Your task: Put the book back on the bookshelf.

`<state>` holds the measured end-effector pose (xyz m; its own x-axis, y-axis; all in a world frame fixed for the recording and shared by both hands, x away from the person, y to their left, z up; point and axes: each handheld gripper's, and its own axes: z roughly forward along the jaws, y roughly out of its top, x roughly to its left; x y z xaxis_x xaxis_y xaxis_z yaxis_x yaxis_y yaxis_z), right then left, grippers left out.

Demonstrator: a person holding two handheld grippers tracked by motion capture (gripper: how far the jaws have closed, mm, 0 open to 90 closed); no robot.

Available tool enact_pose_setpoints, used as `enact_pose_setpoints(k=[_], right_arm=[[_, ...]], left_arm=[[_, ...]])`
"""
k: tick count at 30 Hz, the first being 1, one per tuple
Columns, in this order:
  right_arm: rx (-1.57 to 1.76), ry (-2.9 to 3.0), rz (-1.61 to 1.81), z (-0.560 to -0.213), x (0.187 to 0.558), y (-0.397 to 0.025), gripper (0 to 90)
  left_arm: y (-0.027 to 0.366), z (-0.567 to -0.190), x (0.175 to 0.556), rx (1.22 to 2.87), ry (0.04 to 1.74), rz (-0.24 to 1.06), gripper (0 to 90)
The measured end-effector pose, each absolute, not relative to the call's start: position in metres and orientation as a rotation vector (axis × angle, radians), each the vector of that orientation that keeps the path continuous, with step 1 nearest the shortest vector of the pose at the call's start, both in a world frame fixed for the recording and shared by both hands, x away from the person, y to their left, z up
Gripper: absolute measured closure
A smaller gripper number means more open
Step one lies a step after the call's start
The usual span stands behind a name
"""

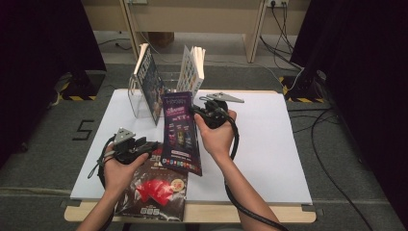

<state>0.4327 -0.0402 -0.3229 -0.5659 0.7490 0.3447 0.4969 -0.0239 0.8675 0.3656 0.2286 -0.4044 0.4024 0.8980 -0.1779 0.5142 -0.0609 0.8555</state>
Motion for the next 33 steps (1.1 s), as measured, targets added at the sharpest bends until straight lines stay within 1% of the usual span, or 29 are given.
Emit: enact_pose_setpoints(k=[13, 33], right_arm=[[1.308, 1.981, 1.635, -0.314, 0.438, -0.034, 84.7], [1.298, 1.93, 1.66, -0.31, 0.443, -0.03, 84.7]], left_arm=[[0.22, -0.393, 0.368, 1.723, 1.2, 0.516, 45.8], [0.213, -0.383, 0.369, 1.714, 1.173, 0.516, 45.1]])
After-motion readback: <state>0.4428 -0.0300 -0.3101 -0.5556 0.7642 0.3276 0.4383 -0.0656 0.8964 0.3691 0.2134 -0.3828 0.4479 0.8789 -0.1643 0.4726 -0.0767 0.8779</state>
